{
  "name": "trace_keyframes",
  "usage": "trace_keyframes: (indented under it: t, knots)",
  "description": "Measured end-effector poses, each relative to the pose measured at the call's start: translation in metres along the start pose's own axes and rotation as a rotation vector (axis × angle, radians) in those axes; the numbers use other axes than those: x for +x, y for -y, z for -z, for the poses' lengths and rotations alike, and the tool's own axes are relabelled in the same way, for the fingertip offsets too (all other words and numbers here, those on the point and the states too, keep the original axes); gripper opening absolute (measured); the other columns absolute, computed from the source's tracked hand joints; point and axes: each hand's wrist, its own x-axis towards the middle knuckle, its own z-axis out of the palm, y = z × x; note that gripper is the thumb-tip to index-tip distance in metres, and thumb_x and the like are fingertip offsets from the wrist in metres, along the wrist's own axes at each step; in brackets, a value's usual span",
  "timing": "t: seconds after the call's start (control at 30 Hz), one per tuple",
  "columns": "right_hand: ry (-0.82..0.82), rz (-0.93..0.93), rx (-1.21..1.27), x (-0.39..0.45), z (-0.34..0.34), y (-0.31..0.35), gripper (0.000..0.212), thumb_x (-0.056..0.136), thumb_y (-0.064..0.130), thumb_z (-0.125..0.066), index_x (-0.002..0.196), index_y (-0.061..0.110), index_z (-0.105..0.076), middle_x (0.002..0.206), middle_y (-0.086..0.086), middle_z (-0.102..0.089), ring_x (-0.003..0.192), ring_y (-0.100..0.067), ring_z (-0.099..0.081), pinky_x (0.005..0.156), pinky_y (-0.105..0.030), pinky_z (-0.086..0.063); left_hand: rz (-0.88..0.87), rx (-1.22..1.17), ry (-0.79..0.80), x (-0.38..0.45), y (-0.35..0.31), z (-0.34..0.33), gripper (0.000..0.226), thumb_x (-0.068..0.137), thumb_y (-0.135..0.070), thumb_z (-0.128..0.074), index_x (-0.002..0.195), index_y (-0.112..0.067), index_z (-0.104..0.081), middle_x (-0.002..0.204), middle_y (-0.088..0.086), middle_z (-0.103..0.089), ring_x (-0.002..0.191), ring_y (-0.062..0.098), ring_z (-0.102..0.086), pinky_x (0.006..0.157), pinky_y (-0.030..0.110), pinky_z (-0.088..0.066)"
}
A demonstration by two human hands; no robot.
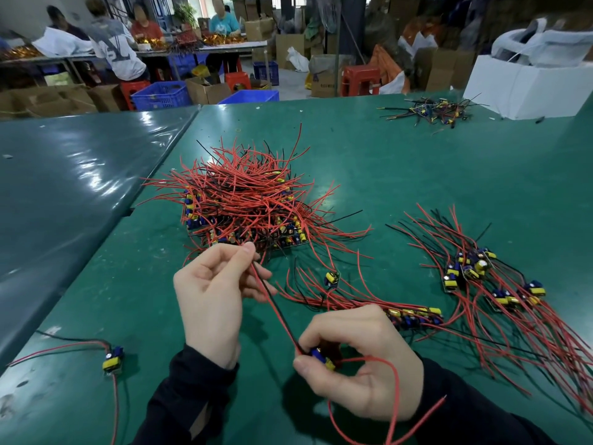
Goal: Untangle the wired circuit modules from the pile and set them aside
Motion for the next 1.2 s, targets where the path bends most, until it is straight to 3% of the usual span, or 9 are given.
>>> trace_keyframes:
  t: [0.13, 0.27, 0.47, 0.67, 0.77, 0.87, 0.93, 1.03, 1.2]
  knots:
    - [-0.143, -0.140, 0.118, 0.001, -0.001, -0.001, 0.015, 0.081, 0.023, -0.069, 0.071, 0.013, -0.066, 0.058, 0.001, -0.058, 0.049, -0.013, -0.051, 0.051, -0.022, -0.043, -0.032, -0.103, -0.016, -0.002, -0.004, -0.002, 0.015, 0.090, -0.014, -0.057, 0.079, -0.005, -0.063, 0.057, 0.004, -0.063, 0.043, 0.014, -0.058, 0.039, 0.017, -0.043]
    - [-0.305, -0.302, 0.234, 0.005, 0.001, -0.008, 0.011, 0.077, 0.018, -0.068, 0.067, 0.018, -0.064, 0.052, 0.005, -0.058, 0.046, 0.000, -0.049, 0.051, -0.013, -0.039, 0.066, -0.114, 0.227, -0.012, -0.005, -0.010, 0.030, 0.069, -0.031, -0.066, 0.084, -0.005, -0.071, 0.071, 0.011, -0.071, 0.061, 0.017, -0.068, 0.052, 0.020, -0.051]
    - [-0.308, -0.351, 0.223, 0.006, 0.003, -0.014, 0.016, 0.077, 0.020, -0.067, 0.070, 0.006, -0.068, 0.054, -0.003, -0.060, 0.047, -0.004, -0.050, 0.049, -0.020, -0.040, 0.158, -0.021, 0.451, -0.021, 0.002, -0.018, 0.020, 0.057, -0.019, -0.073, 0.070, -0.004, -0.075, 0.073, 0.010, -0.073, 0.063, 0.012, -0.066, 0.058, 0.020, -0.054]
    - [-0.269, -0.355, 0.142, 0.006, 0.001, -0.016, 0.017, 0.074, 0.023, -0.071, 0.071, 0.007, -0.068, 0.056, -0.012, -0.055, 0.050, -0.012, -0.043, 0.049, -0.033, -0.038, 0.099, 0.018, 0.435, -0.016, 0.004, -0.016, 0.007, 0.060, -0.012, -0.072, 0.057, -0.005, -0.071, 0.067, 0.007, -0.071, 0.064, 0.012, -0.064, 0.061, 0.019, -0.052]
    - [-0.282, -0.309, 0.059, 0.005, 0.001, -0.016, 0.016, 0.073, 0.019, -0.071, 0.065, 0.006, -0.064, 0.053, -0.010, -0.050, 0.046, -0.013, -0.038, 0.047, -0.021, -0.034, 0.041, 0.072, 0.442, -0.018, 0.007, -0.017, 0.009, 0.067, -0.007, -0.071, 0.059, -0.004, -0.069, 0.068, 0.008, -0.070, 0.066, 0.013, -0.063, 0.064, 0.022, -0.051]
    - [-0.305, -0.290, 0.029, 0.005, 0.002, -0.019, 0.014, 0.073, 0.018, -0.068, 0.065, 0.007, -0.064, 0.052, -0.011, -0.050, 0.046, -0.021, -0.039, 0.046, -0.023, -0.033, 0.028, 0.083, 0.432, -0.020, 0.007, -0.017, 0.011, 0.066, -0.016, -0.071, 0.061, -0.007, -0.071, 0.072, 0.011, -0.071, 0.070, 0.015, -0.065, 0.067, 0.029, -0.054]
    - [-0.306, -0.297, 0.060, 0.004, 0.000, -0.020, 0.015, 0.074, 0.018, -0.068, 0.066, 0.006, -0.064, 0.053, -0.011, -0.051, 0.046, -0.016, -0.038, 0.047, -0.024, -0.034, 0.072, 0.047, 0.397, -0.020, 0.007, -0.018, 0.013, 0.067, -0.019, -0.069, 0.062, -0.008, -0.073, 0.074, 0.013, -0.072, 0.069, 0.015, -0.066, 0.061, 0.028, -0.056]
    - [-0.279, -0.250, 0.020, 0.003, -0.003, -0.021, 0.014, 0.074, 0.016, -0.069, 0.065, 0.008, -0.062, 0.052, -0.003, -0.048, 0.047, -0.003, -0.035, 0.048, -0.016, -0.033, 0.115, 0.029, 0.365, -0.019, 0.007, -0.018, 0.016, 0.078, -0.004, -0.065, 0.063, -0.004, -0.071, 0.073, 0.011, -0.073, 0.065, 0.014, -0.067, 0.052, 0.022, -0.052]
    - [-0.265, -0.158, -0.115, 0.001, -0.003, -0.023, 0.019, 0.075, 0.010, -0.073, 0.065, 0.018, -0.058, 0.053, 0.014, -0.042, 0.044, 0.000, -0.033, 0.049, -0.009, -0.030, 0.121, 0.127, 0.423, -0.020, 0.007, -0.016, 0.023, 0.086, 0.001, -0.058, 0.070, -0.004, -0.074, 0.074, 0.009, -0.073, 0.066, 0.012, -0.067, 0.055, 0.022, -0.051]
